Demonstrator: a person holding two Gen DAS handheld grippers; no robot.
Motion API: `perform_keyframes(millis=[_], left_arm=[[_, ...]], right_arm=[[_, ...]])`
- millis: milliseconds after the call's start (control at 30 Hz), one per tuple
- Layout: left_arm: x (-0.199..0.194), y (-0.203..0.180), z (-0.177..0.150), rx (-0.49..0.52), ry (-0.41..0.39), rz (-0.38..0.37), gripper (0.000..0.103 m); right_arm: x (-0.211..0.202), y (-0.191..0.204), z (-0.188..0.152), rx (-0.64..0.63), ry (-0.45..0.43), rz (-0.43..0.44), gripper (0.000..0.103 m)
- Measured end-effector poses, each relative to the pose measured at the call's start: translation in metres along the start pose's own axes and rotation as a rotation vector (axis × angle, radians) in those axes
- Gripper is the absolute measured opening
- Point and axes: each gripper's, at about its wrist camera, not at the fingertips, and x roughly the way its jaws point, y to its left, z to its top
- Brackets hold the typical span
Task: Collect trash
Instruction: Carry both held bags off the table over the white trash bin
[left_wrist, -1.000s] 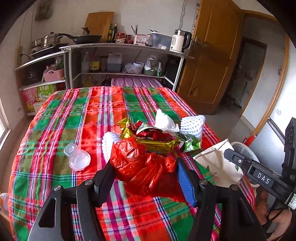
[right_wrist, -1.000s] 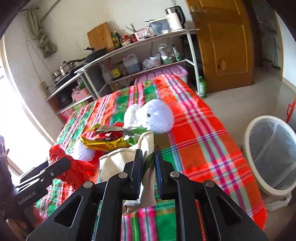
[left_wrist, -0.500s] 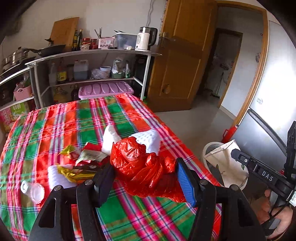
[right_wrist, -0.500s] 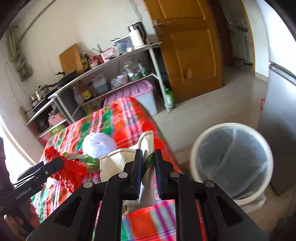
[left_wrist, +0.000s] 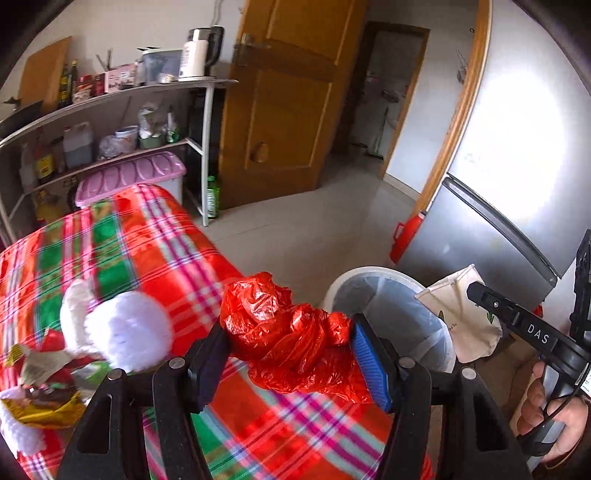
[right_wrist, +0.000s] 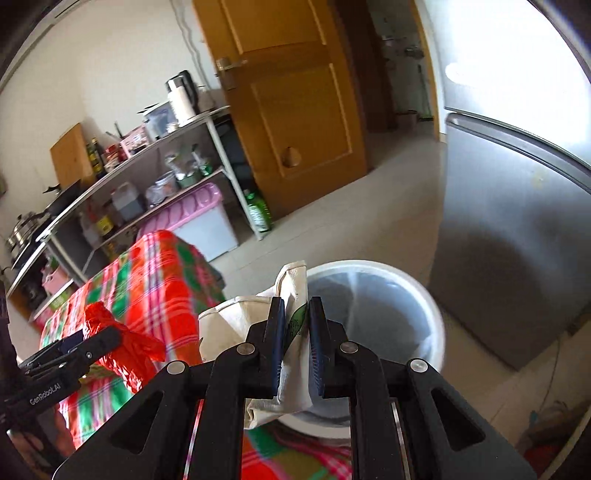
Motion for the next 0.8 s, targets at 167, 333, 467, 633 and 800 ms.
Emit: perform_keyframes(millis=[167, 333, 467, 633, 800], left_arm=[[0.030, -0.027, 0.008, 0.035, 0.035, -0.034, 0.064], [0.064, -0.051, 0.008, 0.075, 0.096, -0.050, 0.064], [0.088, -0.064, 0.008, 0.087, 0.132, -0.056, 0.064], [0.109, -0.073, 0.008, 0.096, 0.169, -0.060, 0.065], [0.121, -0.078, 0.004, 0.119, 0.200, -0.061, 0.066]], right_arm=[[0.006, -0.026, 0.002, 0.020, 0.016, -0.042, 0.014], [0.017, -0.049, -0.001, 0.021, 0.042, -0.092, 0.014], [0.029, -0.062, -0.003, 0.019, 0.059, -0.135, 0.014], [0.045, -0.070, -0.004, -0.009, 0.081, -0.160, 0.015], [0.061, -0.078, -0.008, 0.001, 0.121, -0.135, 0.033]])
